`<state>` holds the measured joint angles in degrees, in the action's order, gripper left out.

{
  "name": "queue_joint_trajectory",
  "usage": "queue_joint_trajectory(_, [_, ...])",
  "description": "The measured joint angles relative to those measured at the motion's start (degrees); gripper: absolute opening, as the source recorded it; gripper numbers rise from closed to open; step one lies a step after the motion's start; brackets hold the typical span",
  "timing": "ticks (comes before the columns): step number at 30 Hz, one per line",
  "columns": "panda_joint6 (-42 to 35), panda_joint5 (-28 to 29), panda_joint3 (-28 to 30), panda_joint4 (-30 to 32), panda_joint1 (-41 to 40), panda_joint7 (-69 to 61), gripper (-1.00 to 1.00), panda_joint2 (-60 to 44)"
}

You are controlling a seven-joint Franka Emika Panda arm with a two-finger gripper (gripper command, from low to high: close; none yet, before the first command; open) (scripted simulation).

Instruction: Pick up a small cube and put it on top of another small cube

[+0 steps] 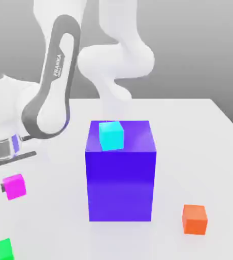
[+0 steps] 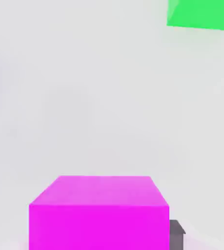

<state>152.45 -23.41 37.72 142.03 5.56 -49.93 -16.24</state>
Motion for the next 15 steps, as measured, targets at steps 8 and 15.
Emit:
queue_joint_trajectory(8, [-9.9,4.8,-7.0,-17.1,-1.5,-16.3,-1.0,-5.9])
queue_joint_trajectory(15, [-5.2,0.1,-11.7,-19.1,-4.9,-20.8,1.0,-12.9])
